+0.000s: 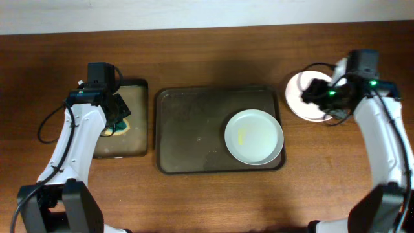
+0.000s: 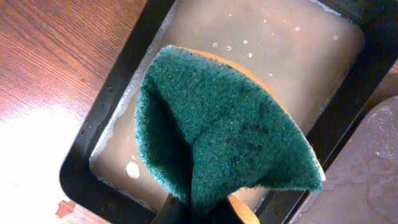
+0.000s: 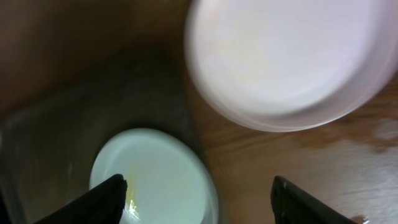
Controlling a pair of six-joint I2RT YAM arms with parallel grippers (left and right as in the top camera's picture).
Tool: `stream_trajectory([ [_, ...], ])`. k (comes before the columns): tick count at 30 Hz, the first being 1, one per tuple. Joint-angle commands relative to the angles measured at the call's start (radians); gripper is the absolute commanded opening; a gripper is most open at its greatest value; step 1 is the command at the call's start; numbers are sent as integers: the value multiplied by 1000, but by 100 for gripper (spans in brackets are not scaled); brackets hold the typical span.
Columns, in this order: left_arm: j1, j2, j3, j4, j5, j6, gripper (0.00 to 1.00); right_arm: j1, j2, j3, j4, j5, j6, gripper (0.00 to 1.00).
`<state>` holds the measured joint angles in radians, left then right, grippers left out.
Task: Clean dirty plates on tray and stack at the side
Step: 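Move the right gripper back and grip the rim of the last plate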
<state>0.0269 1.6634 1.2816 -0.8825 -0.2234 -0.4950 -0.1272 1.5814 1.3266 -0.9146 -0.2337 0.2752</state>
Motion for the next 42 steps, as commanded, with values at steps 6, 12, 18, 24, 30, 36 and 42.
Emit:
stream_trajectory([
  [6,2,6,-4,-5,3,-12,0,268,106,-97,-67,208,-51,56],
  [12,2,6,-4,-5,4,-12,0,283,151,-150,89,277,-114,54],
  [18,2,6,-4,-5,4,-12,0,284,208,-151,44,270,-84,45],
  [24,2,6,-4,-3,4,-12,0,284,254,-151,39,253,-84,38],
  [30,2,6,-4,-3,4,-12,0,284,258,-151,32,234,-84,27],
  [36,2,6,-4,-2,4,-12,0,284,258,-151,33,137,-84,26],
  [42,2,6,-4,-2,29,-12,0,284,258,-154,40,188,-76,26],
])
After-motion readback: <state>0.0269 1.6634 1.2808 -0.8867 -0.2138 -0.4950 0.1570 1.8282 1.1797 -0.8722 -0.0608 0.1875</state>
